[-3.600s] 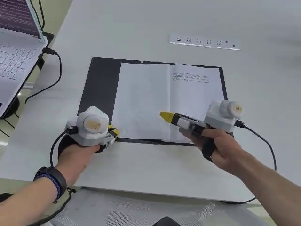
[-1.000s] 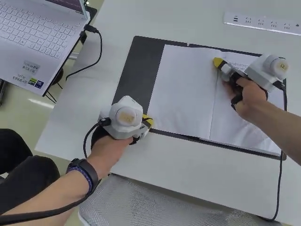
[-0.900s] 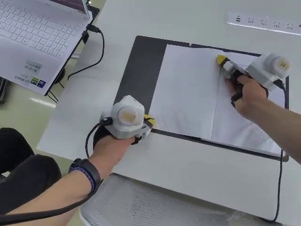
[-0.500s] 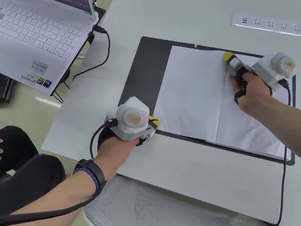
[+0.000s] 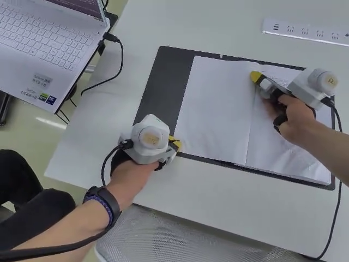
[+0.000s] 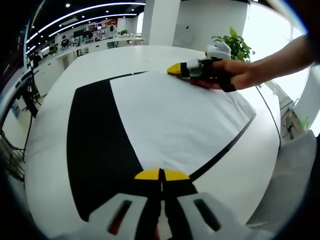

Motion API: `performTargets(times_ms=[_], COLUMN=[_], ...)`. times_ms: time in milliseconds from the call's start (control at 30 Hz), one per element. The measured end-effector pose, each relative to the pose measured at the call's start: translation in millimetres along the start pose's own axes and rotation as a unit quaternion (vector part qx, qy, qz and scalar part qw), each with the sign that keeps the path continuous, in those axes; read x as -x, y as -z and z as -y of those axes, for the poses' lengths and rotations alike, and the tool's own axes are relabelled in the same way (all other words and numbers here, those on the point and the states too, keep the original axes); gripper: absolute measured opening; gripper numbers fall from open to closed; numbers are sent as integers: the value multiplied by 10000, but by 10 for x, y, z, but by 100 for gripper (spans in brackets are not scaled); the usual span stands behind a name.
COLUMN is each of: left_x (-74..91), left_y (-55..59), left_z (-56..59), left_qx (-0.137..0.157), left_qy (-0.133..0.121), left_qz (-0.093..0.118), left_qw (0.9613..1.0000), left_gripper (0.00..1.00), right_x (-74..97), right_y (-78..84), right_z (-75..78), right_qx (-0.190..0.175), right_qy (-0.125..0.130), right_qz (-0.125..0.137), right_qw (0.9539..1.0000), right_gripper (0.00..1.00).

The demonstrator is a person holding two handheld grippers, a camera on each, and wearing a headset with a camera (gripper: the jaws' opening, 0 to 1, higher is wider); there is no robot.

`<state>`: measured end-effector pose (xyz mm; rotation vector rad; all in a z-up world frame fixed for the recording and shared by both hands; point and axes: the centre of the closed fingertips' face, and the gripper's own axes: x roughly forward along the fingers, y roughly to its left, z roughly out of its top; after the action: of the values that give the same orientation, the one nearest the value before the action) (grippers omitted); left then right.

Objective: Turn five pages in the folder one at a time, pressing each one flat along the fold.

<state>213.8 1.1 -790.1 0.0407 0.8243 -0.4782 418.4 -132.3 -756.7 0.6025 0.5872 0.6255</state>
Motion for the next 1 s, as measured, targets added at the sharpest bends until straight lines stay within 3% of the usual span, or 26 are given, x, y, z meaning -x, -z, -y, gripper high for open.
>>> performTargets(times_ms=[167,533,1000], left_x=[1,-2,1], left_y=[6,5,5], left_z=[-3,-5,17], left_qx=[-9,23,-25], left_qy=[5,24,41], left_qz=[12,74,56], left_qw=[10000,10000,10000], left_gripper=[0,0,0], right_x=[129,322,589], right_y=[121,355,585], right_z=[-116,-190,-289], right_qx=[111,210,215], right_qy=[-100,-376,-541], right_qz=[-115,-293,-435], right_qw=[9998,9986,9974], right_gripper=[0,0,0])
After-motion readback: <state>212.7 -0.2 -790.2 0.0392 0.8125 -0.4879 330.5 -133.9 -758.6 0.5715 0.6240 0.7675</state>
